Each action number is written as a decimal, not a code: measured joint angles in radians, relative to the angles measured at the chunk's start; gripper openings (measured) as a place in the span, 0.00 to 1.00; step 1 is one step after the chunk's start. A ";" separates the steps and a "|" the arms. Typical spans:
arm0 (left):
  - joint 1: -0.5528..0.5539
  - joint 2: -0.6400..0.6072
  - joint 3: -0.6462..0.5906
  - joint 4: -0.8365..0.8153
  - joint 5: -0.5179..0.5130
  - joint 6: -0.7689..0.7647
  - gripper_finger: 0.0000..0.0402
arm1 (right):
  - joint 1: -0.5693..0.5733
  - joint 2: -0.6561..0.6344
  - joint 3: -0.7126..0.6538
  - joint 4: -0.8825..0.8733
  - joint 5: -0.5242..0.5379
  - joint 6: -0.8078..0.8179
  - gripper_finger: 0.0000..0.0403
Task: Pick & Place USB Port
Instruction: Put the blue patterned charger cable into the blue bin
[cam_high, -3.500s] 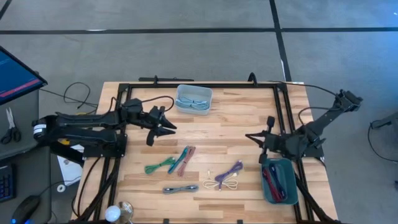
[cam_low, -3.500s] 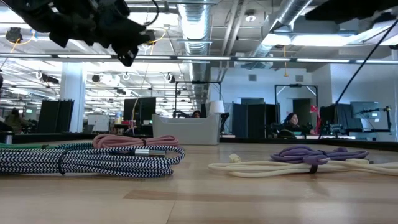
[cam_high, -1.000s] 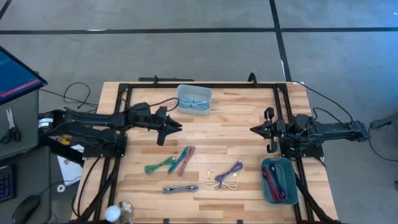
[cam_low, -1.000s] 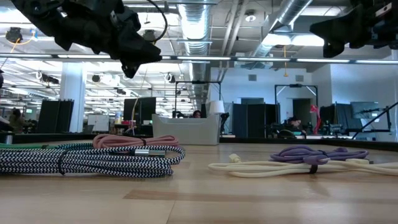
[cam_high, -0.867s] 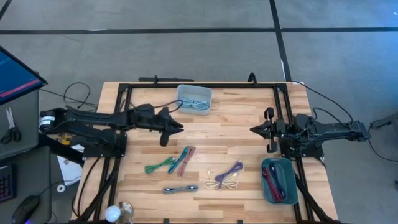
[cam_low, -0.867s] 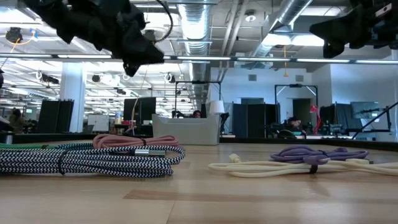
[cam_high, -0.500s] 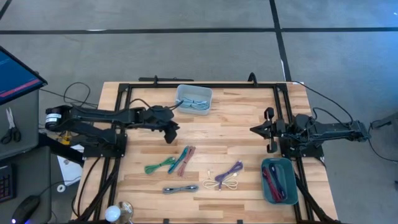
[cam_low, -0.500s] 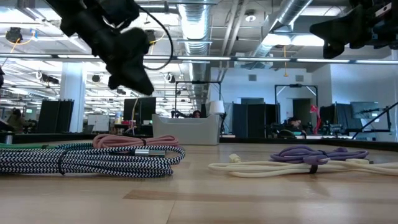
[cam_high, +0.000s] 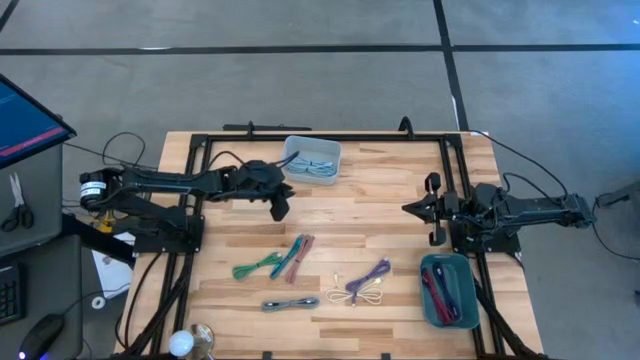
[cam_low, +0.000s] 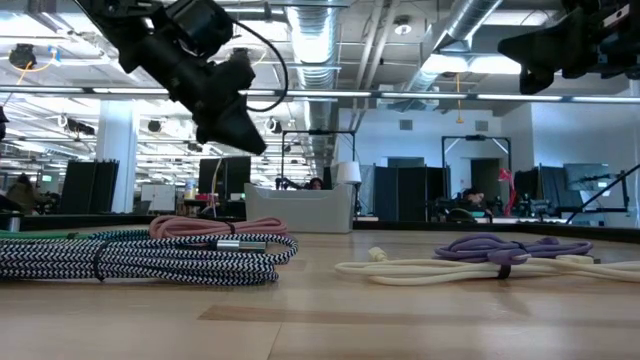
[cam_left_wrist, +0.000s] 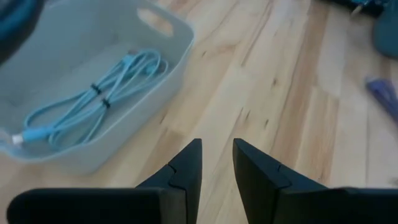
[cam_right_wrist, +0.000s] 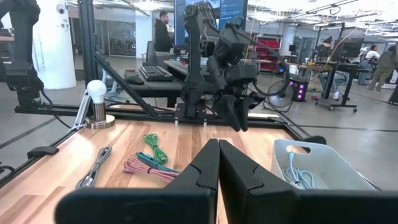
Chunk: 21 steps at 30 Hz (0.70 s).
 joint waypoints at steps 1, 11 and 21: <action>-0.001 0.000 0.000 0.012 0.000 0.000 0.22 | 0.000 0.000 0.000 0.000 0.000 0.000 0.00; -0.018 0.000 0.000 -0.072 0.095 -0.172 0.22 | 0.000 0.000 0.000 -0.007 0.000 0.000 0.00; -0.129 0.054 0.000 -0.096 0.209 -0.220 0.22 | -0.001 0.000 0.000 -0.008 0.005 -0.002 0.00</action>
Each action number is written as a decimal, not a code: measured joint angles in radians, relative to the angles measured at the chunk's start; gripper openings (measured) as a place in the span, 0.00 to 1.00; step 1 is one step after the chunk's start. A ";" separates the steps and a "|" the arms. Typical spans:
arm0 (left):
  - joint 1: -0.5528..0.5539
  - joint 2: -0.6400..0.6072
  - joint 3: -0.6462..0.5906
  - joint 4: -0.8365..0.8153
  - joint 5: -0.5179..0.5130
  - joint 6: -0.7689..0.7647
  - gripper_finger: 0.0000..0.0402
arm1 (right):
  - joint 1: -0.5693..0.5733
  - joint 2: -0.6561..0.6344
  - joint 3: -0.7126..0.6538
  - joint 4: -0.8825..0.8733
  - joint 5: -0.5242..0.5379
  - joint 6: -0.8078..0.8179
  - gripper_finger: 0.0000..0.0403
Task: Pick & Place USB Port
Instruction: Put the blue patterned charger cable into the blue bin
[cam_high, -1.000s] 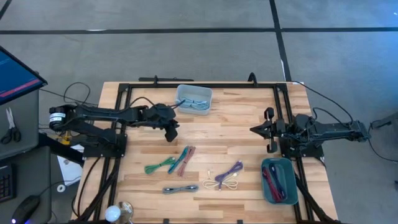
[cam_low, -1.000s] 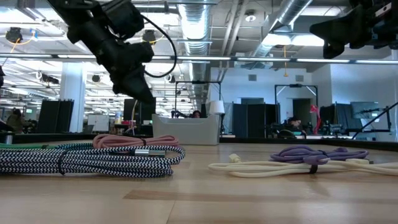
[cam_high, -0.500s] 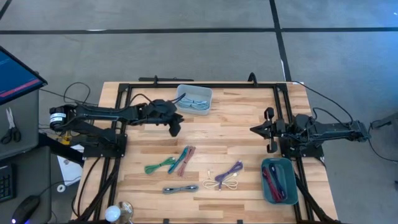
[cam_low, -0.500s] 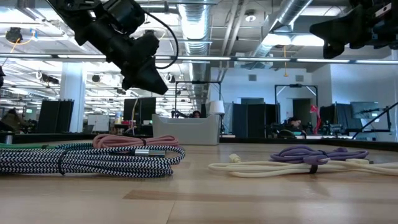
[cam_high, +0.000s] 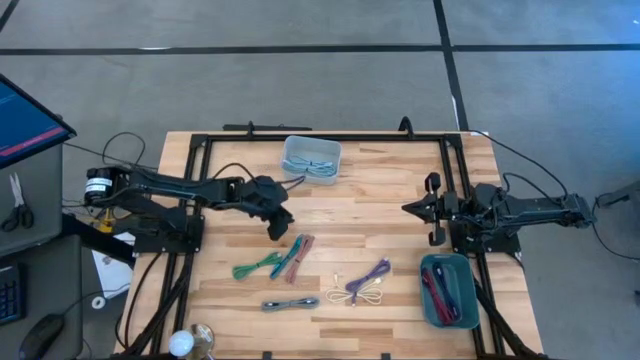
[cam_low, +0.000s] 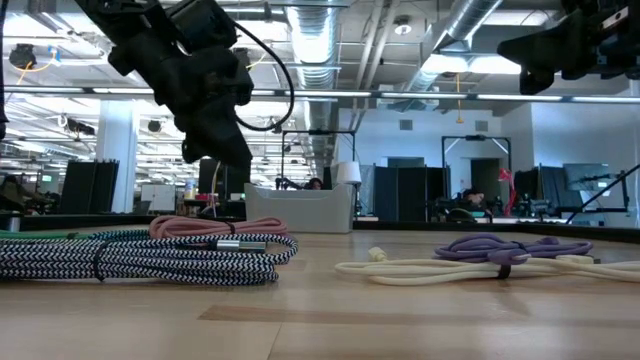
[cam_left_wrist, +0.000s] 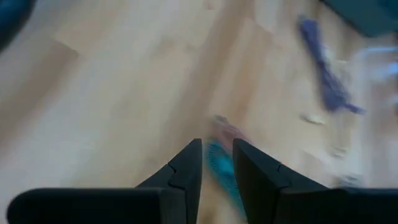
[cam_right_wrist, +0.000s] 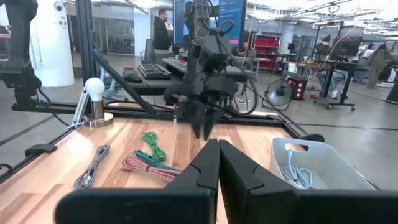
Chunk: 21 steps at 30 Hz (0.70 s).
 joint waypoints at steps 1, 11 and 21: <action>-0.013 0.002 0.000 -0.002 0.027 -0.032 0.22 | 0.000 0.000 0.000 0.000 0.002 0.000 0.00; -0.204 0.036 0.009 0.076 -0.071 -0.183 0.22 | 0.000 0.000 0.000 -0.027 0.048 0.002 0.00; -0.227 0.040 0.016 0.016 -0.153 -0.207 0.23 | 0.000 0.000 0.000 -0.028 0.049 0.010 0.00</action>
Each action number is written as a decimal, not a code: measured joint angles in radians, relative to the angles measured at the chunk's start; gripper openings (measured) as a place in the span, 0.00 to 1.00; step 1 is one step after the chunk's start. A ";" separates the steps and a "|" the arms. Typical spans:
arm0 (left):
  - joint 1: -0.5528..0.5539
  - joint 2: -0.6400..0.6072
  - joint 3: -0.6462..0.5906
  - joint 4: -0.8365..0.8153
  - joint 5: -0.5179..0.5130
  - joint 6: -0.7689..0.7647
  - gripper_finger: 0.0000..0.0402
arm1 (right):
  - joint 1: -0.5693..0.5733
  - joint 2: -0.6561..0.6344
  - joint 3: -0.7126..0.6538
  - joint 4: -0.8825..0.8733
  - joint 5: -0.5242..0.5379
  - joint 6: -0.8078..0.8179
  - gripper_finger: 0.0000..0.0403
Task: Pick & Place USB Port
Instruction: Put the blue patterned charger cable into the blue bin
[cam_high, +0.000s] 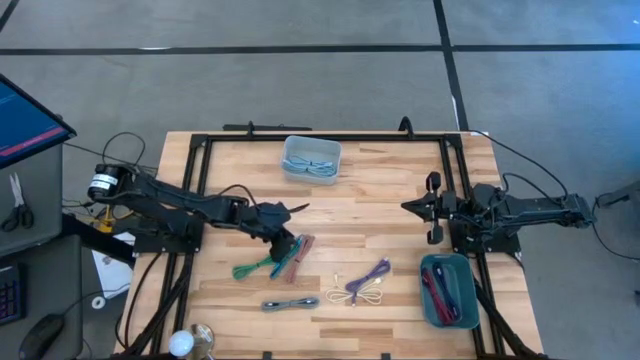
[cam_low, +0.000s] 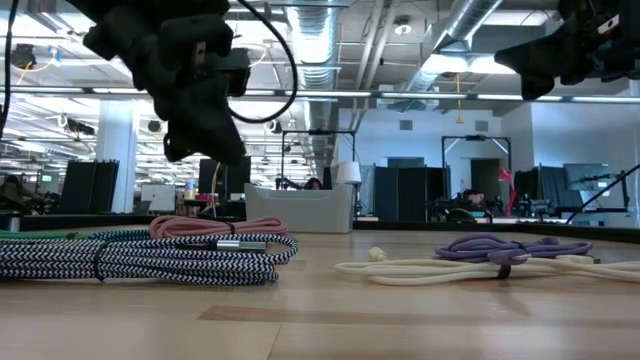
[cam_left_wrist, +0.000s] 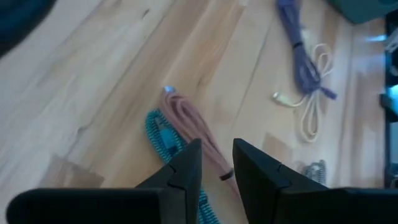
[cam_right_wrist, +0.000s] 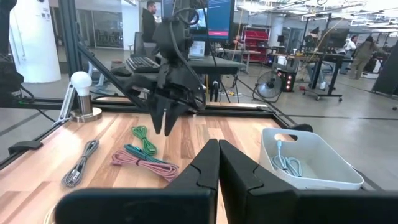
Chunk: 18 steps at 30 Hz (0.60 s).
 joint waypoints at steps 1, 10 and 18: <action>0.003 0.006 0.000 -0.004 0.000 0.000 0.23 | 0.000 0.000 0.000 0.001 0.000 0.000 0.00; 0.005 0.143 0.000 -0.005 0.024 0.000 0.41 | 0.000 0.000 0.000 -0.001 -0.001 0.000 0.00; 0.005 0.247 0.003 0.020 0.091 0.000 0.47 | 0.000 0.000 0.000 -0.001 -0.001 0.000 0.00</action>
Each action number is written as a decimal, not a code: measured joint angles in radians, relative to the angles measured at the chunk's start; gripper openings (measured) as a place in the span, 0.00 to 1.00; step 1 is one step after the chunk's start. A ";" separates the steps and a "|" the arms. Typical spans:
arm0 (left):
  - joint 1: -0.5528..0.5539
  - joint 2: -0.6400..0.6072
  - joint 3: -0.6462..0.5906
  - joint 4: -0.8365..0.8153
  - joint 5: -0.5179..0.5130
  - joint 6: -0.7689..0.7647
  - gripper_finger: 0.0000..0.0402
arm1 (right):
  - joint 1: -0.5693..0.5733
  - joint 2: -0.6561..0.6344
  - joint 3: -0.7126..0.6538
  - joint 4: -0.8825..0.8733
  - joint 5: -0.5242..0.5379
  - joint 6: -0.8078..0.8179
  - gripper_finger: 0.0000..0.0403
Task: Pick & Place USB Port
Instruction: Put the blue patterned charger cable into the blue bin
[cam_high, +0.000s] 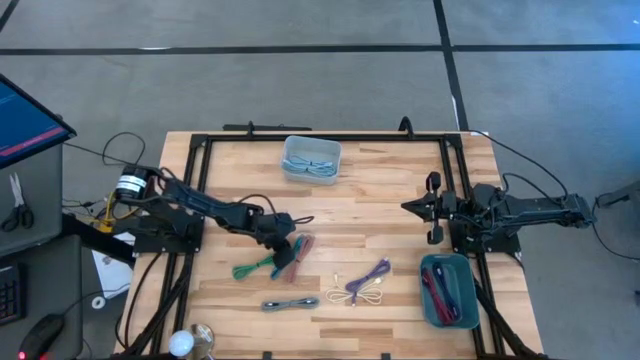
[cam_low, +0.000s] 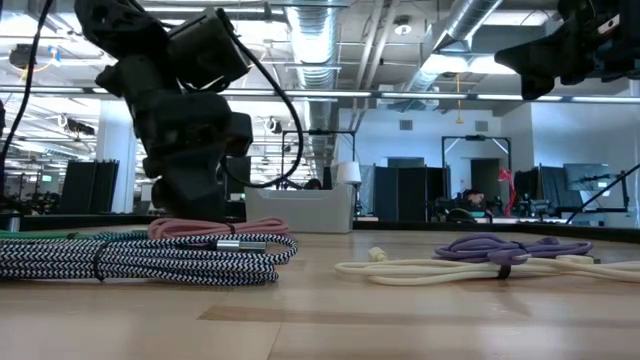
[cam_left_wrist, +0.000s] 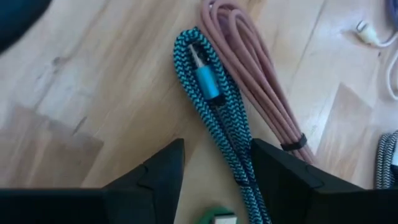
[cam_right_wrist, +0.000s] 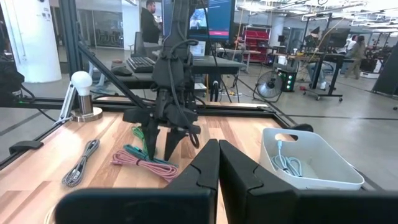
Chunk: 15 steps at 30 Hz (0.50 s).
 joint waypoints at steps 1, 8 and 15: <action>0.000 0.008 0.000 0.011 0.003 0.000 0.47 | 0.000 0.000 0.000 0.000 0.000 0.000 0.00; 0.000 0.025 0.000 0.066 0.012 0.000 0.42 | 0.000 0.000 0.000 0.000 0.000 0.000 0.00; 0.000 0.026 -0.002 0.066 0.005 0.000 0.26 | 0.000 0.000 0.000 0.000 0.000 0.000 0.00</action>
